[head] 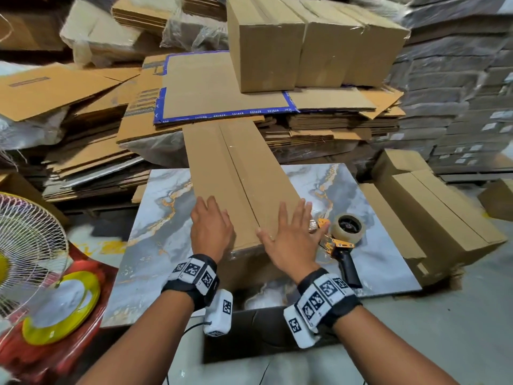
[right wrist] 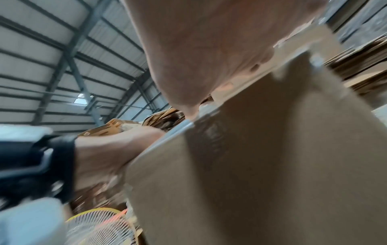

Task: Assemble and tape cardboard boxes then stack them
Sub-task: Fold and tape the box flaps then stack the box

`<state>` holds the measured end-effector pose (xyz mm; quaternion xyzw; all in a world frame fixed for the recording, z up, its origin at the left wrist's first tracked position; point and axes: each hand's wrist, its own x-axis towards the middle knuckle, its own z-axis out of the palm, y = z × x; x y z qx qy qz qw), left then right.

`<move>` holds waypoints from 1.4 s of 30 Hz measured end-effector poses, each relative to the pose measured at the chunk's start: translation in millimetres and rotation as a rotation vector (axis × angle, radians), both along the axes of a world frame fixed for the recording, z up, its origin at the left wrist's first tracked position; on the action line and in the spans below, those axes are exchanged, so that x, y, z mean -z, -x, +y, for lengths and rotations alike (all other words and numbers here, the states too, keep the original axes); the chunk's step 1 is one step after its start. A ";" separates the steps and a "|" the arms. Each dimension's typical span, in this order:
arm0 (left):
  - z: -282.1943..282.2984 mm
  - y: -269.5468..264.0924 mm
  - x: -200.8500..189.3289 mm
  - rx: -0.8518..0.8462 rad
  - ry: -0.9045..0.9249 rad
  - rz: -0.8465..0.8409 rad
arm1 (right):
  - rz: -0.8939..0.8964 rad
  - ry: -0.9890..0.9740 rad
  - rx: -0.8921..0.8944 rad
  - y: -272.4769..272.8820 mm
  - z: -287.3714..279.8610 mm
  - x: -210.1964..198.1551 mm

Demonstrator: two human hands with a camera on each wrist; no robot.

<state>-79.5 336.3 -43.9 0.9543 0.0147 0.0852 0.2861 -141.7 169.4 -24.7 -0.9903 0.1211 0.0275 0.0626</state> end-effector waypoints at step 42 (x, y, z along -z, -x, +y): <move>-102.3 3.6 -27.0 -0.122 -0.308 0.239 | -0.120 0.017 -0.635 -77.7 -69.6 2.2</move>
